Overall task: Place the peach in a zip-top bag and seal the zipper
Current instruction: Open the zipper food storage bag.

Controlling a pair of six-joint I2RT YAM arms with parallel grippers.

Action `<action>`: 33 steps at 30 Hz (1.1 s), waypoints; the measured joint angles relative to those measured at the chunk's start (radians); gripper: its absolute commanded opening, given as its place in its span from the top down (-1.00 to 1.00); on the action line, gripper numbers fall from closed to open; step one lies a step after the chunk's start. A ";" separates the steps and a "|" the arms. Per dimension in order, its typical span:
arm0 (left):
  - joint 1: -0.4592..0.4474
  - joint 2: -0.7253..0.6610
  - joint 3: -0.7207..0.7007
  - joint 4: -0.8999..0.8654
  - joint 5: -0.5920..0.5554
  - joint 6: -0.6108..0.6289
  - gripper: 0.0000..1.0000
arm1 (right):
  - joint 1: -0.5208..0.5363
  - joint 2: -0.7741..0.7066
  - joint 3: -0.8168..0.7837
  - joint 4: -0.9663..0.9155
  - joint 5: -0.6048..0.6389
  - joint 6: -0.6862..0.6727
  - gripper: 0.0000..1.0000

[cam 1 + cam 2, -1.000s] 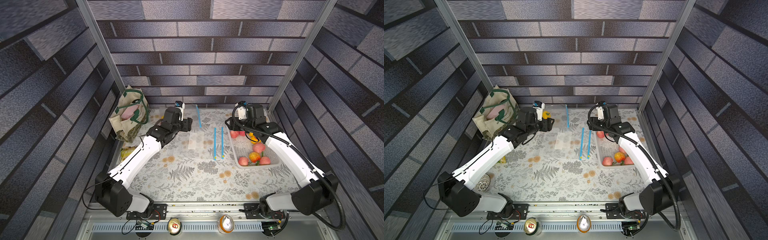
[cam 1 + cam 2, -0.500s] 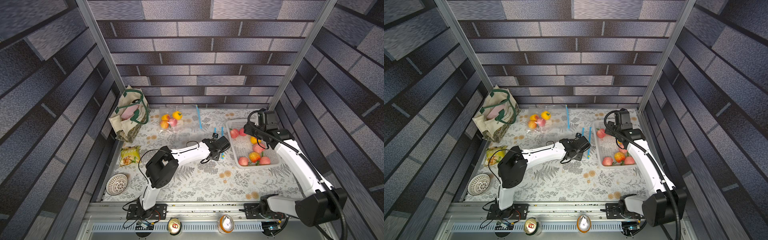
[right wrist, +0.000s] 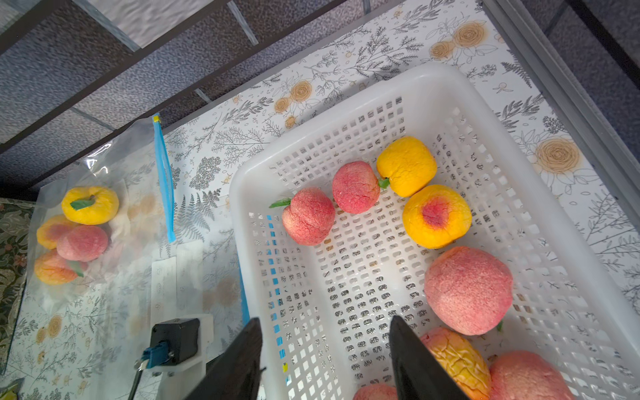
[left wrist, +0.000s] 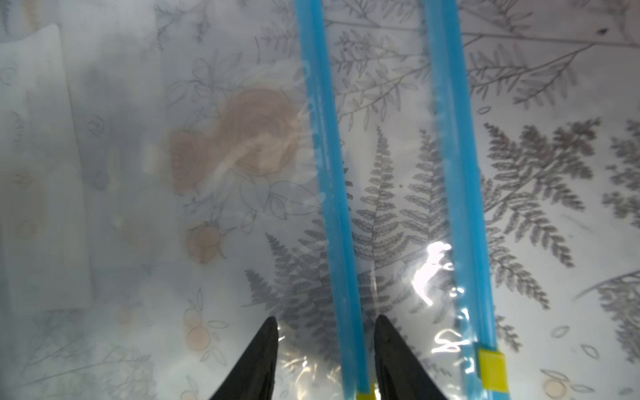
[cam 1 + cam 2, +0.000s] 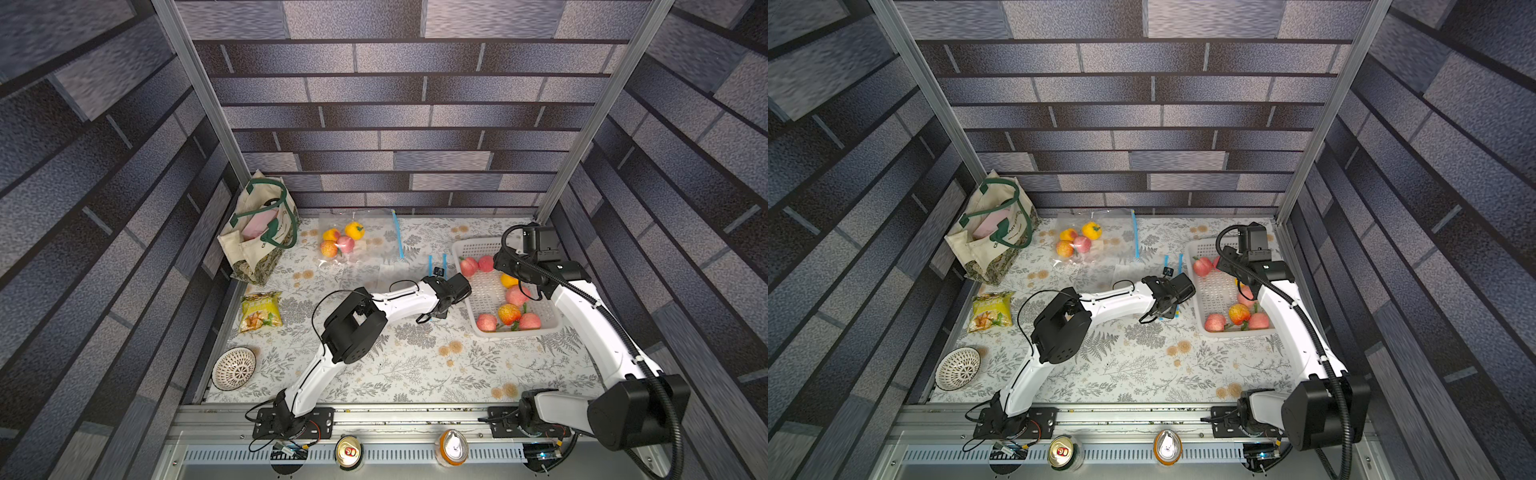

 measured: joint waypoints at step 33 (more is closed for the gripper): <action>0.190 -0.540 -0.507 0.332 0.249 -0.032 1.00 | 0.227 -0.001 -0.045 0.099 -0.310 0.114 -0.13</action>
